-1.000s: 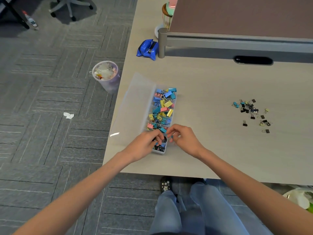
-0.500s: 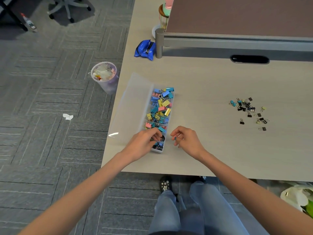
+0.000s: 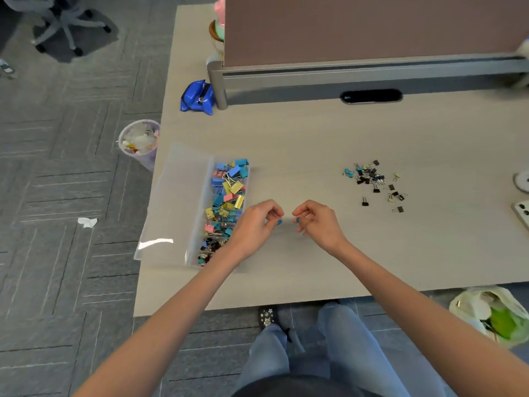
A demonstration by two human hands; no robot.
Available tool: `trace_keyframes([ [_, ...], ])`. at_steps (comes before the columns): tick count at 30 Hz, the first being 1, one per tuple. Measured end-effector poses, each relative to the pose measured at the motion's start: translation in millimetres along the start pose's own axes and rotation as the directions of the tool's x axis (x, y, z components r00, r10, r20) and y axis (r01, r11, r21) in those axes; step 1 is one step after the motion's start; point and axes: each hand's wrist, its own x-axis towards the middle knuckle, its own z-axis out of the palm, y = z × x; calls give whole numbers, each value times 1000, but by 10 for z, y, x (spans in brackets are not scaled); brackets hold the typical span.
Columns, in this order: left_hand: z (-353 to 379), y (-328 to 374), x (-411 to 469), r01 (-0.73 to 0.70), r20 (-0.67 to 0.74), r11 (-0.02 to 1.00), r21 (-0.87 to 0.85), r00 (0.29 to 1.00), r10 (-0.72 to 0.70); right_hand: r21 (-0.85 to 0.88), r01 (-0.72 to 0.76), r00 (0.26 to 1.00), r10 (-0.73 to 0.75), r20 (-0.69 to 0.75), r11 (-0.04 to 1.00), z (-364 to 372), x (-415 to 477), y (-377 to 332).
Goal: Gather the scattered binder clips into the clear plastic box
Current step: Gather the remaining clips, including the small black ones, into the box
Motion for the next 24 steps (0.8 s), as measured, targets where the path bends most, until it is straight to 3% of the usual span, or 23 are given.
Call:
trace_keyframes([
  [14, 1246, 728, 1313, 111, 48, 994, 17, 993, -112, -5, -142, 984, 141, -107, 990, -1604, 708, 1011],
  [18, 1560, 732, 1502, -27, -75, 973, 231, 996, 45, -202, 1, 986, -35, -164, 979, -1935, 807, 1335],
  [21, 1748, 719, 1554, -11, 49, 941, 339, 999, -6, -420, 112, 976, -179, -123, 900, -2163, 784, 1570],
  [24, 1871, 664, 1593, -95, 226, 880, 466, 974, -14, -586, 198, 974, -224, 29, 786, -2338, 764, 1795],
])
